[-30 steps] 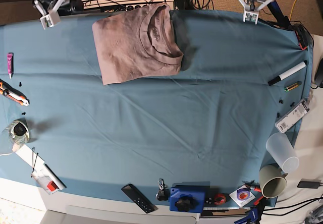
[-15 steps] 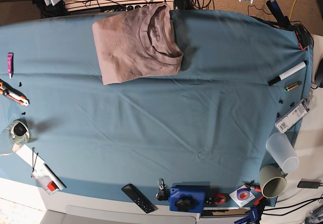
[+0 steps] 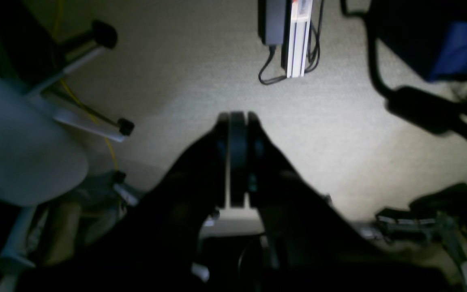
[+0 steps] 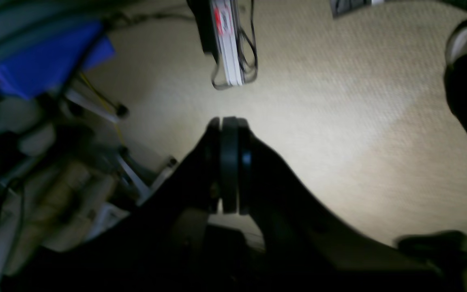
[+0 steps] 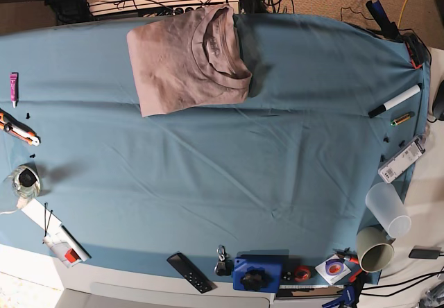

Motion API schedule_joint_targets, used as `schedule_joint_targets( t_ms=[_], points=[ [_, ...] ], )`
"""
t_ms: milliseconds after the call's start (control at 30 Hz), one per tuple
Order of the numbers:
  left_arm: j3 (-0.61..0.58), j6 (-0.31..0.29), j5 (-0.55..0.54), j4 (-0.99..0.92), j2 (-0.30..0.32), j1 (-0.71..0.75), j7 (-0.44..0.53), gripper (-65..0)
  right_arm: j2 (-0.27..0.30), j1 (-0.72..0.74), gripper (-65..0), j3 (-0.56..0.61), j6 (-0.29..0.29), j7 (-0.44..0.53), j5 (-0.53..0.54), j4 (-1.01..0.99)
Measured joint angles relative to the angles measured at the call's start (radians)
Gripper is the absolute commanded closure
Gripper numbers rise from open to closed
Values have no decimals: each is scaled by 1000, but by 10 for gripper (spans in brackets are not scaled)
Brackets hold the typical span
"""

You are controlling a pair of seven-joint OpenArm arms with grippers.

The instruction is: Fold the T-shirt properly

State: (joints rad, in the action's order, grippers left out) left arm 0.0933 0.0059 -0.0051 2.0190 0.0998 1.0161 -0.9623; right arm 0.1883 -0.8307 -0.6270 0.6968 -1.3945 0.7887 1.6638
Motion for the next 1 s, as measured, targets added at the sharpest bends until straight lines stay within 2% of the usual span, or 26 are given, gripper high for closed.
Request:
schedule_joint_targets(
  t_ms=[233, 367, 500, 633, 733, 833, 1000],
  points=[
    [0, -3, -1, -259, -1, -170, 33, 0, -2, 83, 0, 164, 0, 126, -174, -136],
    [0, -4, 0, -420, 0, -261, 103, 0, 5, 172, 0, 229, -1, 262, -279, -314],
    [1, -7, 0, -599, 0, -358, 183, 0, 42, 290, 0, 294, -2, 358, -356, -515],
    [0, -8, 0, -783, 0, -449, 356, 0, 63, 399, 0, 358, -3, 456, -430, -701],
    [0, -7, 0, -928, 0, -501, 510, 0, 63, 461, 0, 399, -4, 567, -521, -818],
    [1, -8, -19, -1098, 1, -547, 677, 0, 64, 515, 0, 444, -6, 724, -614, -911],
    [0, -7, -60, -1381, 0, -642, 888, 0, 61, 566, 0, 517, -13, 1059, -748, -1012]
  ],
)
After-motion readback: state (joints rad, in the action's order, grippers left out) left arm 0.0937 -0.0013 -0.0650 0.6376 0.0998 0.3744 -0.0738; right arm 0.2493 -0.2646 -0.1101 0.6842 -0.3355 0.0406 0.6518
